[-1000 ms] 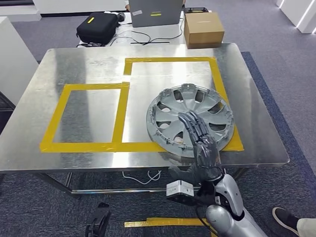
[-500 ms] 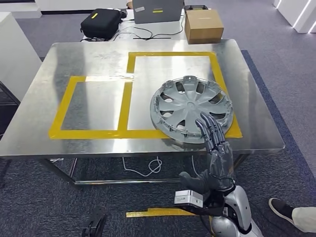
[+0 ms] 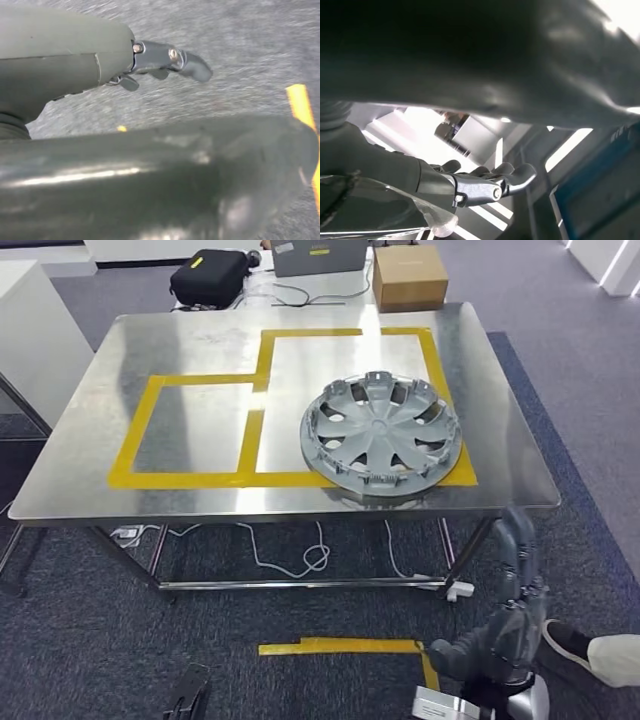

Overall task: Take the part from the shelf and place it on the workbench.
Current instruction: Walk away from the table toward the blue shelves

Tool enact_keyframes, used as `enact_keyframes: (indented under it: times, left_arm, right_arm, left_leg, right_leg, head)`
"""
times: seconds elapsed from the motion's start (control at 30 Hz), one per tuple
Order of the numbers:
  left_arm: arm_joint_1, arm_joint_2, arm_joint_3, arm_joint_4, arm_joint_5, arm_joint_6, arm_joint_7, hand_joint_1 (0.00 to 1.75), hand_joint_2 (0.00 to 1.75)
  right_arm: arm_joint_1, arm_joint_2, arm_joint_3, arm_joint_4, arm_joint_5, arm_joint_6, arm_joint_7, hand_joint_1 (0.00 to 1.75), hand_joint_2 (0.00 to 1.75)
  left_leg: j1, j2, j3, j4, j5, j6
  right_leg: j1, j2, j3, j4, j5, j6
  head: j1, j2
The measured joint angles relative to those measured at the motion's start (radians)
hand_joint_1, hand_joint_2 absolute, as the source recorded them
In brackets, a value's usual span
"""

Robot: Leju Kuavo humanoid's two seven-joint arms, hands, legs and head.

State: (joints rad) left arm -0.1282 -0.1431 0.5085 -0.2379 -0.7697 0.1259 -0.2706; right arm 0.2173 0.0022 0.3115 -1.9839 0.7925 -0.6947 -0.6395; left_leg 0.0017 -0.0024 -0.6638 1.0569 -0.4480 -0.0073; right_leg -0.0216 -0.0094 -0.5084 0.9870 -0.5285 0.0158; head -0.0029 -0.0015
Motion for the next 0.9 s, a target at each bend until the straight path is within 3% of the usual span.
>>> enact_keyframes:
  times: [0.07,0.1,0.13,0.17,0.2,0.27,0.33,0.37,0.43,0.47,0.5,0.57,0.6,0.63,0.67,0.7,0.73,0.77,0.8,0.83,0.87,0.9]
  left_arm:
    - [0.017,0.002,0.015,0.001,0.017,0.012,-0.013,0.0,0.0]
    - [0.024,0.003,0.022,0.001,0.022,0.017,-0.017,0.0,0.0]
    - [0.029,0.003,0.029,0.002,0.027,0.02,-0.02,0.0,0.0]
    - [0.034,0.003,0.035,0.002,0.035,0.023,-0.026,0.0,0.0]
    - [0.039,0.003,0.044,0.002,0.046,0.026,-0.033,0.0,0.0]
    - [0.048,0.002,0.066,0.002,0.073,0.035,-0.05,0.0,0.0]
    - [0.053,0.0,0.091,0.003,0.088,0.046,-0.061,0.0,0.0]
    - [0.057,-0.002,0.1,0.003,0.088,0.051,-0.063,0.0,0.0]
    - [0.065,-0.006,0.113,0.004,0.077,0.06,-0.061,0.0,0.0]
    - [0.067,-0.007,0.116,0.004,0.067,0.065,-0.058,0.0,0.0]
    - [0.068,-0.007,0.118,0.004,0.054,0.07,-0.05,0.0,0.0]
    - [0.064,-0.008,0.118,0.005,0.025,0.081,-0.022,0.0,0.0]
    - [0.061,-0.009,0.117,0.005,0.011,0.085,-0.006,0.0,0.0]
    - [0.059,-0.009,0.116,0.005,-0.002,0.087,0.007,0.0,0.0]
    - [0.055,-0.01,0.114,0.005,-0.012,0.087,0.014,0.0,0.0]
    - [0.05,-0.011,0.113,0.005,-0.02,0.086,0.017,0.0,0.0]
    - [0.043,-0.012,0.111,0.005,-0.028,0.082,0.019,0.0,0.0]
    - [0.037,-0.015,0.108,0.005,-0.033,0.078,0.019,0.0,0.0]
    - [0.03,-0.017,0.104,0.005,-0.038,0.074,0.02,0.0,0.0]
    - [0.024,-0.019,0.101,0.005,-0.042,0.072,0.02,0.0,0.0]
    - [0.02,-0.021,0.098,0.005,-0.044,0.071,0.021,0.0,0.0]
    - [0.018,-0.022,0.095,0.005,-0.046,0.071,0.021,0.0,0.0]
  right_arm:
    - [0.082,0.07,-0.067,-0.082,-0.074,-0.001,-0.042,0.0,0.0]
    - [0.116,0.099,-0.095,-0.114,-0.112,-0.001,-0.048,0.0,0.0]
    - [0.146,0.124,-0.119,-0.142,-0.143,-0.002,-0.049,0.0,0.0]
    - [0.172,0.147,-0.143,-0.163,-0.177,-0.003,-0.036,0.0,0.0]
    - [0.193,0.169,-0.169,-0.168,-0.221,-0.003,-0.008,0.0,0.0]
    - [0.214,0.214,-0.249,-0.112,-0.354,-0.004,0.063,0.0,0.0]
    - [0.206,0.251,-0.378,0.048,-0.472,-0.004,0.097,0.0,0.0]
    - [0.188,0.264,-0.455,0.155,-0.5,-0.004,0.096,0.0,0.0]
    - [0.114,0.284,-0.629,0.408,-0.501,-0.004,0.079,0.0,0.0]
    - [0.071,0.293,-0.718,0.534,-0.493,-0.004,0.069,0.0,0.0]
    - [0.027,0.301,-0.811,0.661,-0.485,-0.004,0.066,0.0,0.0]
    - [-0.037,0.314,-0.968,0.883,-0.464,-0.003,0.093,0.0,0.0]
    - [-0.065,0.317,-1.036,0.991,-0.445,-0.002,0.132,0.0,0.0]
    - [-0.089,0.318,-1.09,1.085,-0.416,-0.002,0.19,0.0,0.0]
    - [-0.112,0.318,-1.135,1.171,-0.379,-0.001,0.271,0.0,0.0]
    - [-0.133,0.317,-1.175,1.253,-0.339,-0.002,0.371,0.0,0.0]
    - [-0.15,0.315,-1.205,1.324,-0.303,-0.002,0.472,0.0,0.0]
    - [-0.166,0.314,-1.232,1.387,-0.273,-0.002,0.562,0.0,0.0]
    - [-0.181,0.312,-1.253,1.44,-0.255,-0.003,0.625,0.0,0.0]
    - [-0.194,0.312,-1.271,1.483,-0.244,-0.003,0.662,0.0,0.0]
    - [-0.205,0.311,-1.287,1.519,-0.239,-0.003,0.681,0.0,0.0]
    - [-0.213,0.311,-1.301,1.549,-0.236,-0.003,0.69,0.0,0.0]
  left_leg:
    - [0.003,0.001,-0.023,0.116,-0.11,-0.01]
    - [0.004,0.001,-0.03,0.181,-0.151,-0.013]
    - [0.004,0.001,-0.028,0.226,-0.168,-0.014]
    - [0.004,0.001,-0.012,0.239,-0.163,-0.013]
    - [0.004,0.001,0.021,0.214,-0.141,-0.01]
    - [0.002,0.0,0.129,0.079,-0.099,0.001]
    - [-0.002,-0.002,0.216,-0.055,-0.099,0.013]
    - [-0.005,-0.002,0.232,-0.086,-0.104,0.017]
    - [-0.006,0.0,0.22,-0.101,-0.088,0.027]
    - [-0.006,0.002,0.21,-0.104,-0.076,0.035]
    - [-0.004,0.004,0.197,-0.107,-0.061,0.043]
    - [-0.006,0.003,0.166,-0.105,-0.036,0.053]
    - [-0.008,0.003,0.146,-0.102,-0.022,0.054]
    - [-0.01,0.005,0.128,-0.098,-0.01,0.053]
    - [-0.012,0.007,0.108,-0.093,0.002,0.051]
    - [-0.012,0.009,0.088,-0.087,0.013,0.049]
    - [-0.012,0.01,0.071,-0.079,0.022,0.045]
    - [-0.014,0.011,0.054,-0.07,0.03,0.041]
    - [-0.016,0.011,0.041,-0.06,0.039,0.036]
    - [-0.017,0.011,0.032,-0.053,0.048,0.032]
    - [-0.018,0.012,0.026,-0.049,0.058,0.028]
    - [-0.017,0.013,0.023,-0.048,0.068,0.024]
  right_leg:
    - [0.001,-0.002,-0.017,0.002,0.02,-0.013]
    - [0.002,-0.003,-0.03,0.003,0.03,-0.015]
    - [0.003,-0.004,-0.044,0.005,0.039,-0.015]
    - [0.003,-0.004,-0.058,0.008,0.048,-0.015]
    - [0.004,-0.004,-0.073,0.01,0.057,-0.015]
    - [0.007,0.0,-0.095,0.012,0.076,-0.011]
    - [0.01,0.0,-0.107,0.012,0.095,0.0]
    - [0.01,-0.002,-0.11,0.009,0.106,0.007]
    - [0.008,-0.002,-0.116,0.002,0.121,0.021]
    - [0.007,0.001,-0.121,0.007,0.109,0.026]
    - [0.007,0.004,-0.132,0.032,0.072,0.029]
    - [0.005,0.007,-0.161,0.143,-0.039,0.033]
    - [0.005,0.007,-0.172,0.214,-0.078,0.035]
    - [0.005,0.007,-0.175,0.265,-0.087,0.036]
    - [0.004,0.007,-0.164,0.289,-0.07,0.037]
    - [0.004,0.007,-0.136,0.279,-0.038,0.036]
    - [0.003,0.007,-0.09,0.232,-0.014,0.036]
    - [0.002,0.007,-0.026,0.158,-0.008,0.035]
    - [0.002,0.008,0.033,0.078,-0.021,0.031]
    - [0.003,0.009,0.071,0.017,-0.038,0.028]
    - [0.005,0.01,0.09,-0.019,-0.051,0.023]
    - [0.006,0.01,0.085,-0.028,-0.052,0.015]
  head:
    - [-0.004,0.0]
    - [-0.004,0.0]
    - [-0.004,0.0]
    - [-0.004,0.0]
    - [-0.005,0.0]
    - [-0.005,0.0]
    - [-0.005,0.0]
    - [-0.005,0.0]
    - [-0.005,0.0]
    - [-0.005,0.0]
    - [-0.003,0.0]
    - [0.004,0.0]
    - [0.007,0.0]
    - [0.008,0.0]
    - [0.008,0.0]
    - [0.008,0.0]
    - [0.008,0.0]
    - [0.008,0.0]
    - [0.008,0.0]
    - [0.008,0.0]
    - [0.008,0.0]
    - [0.007,0.0]
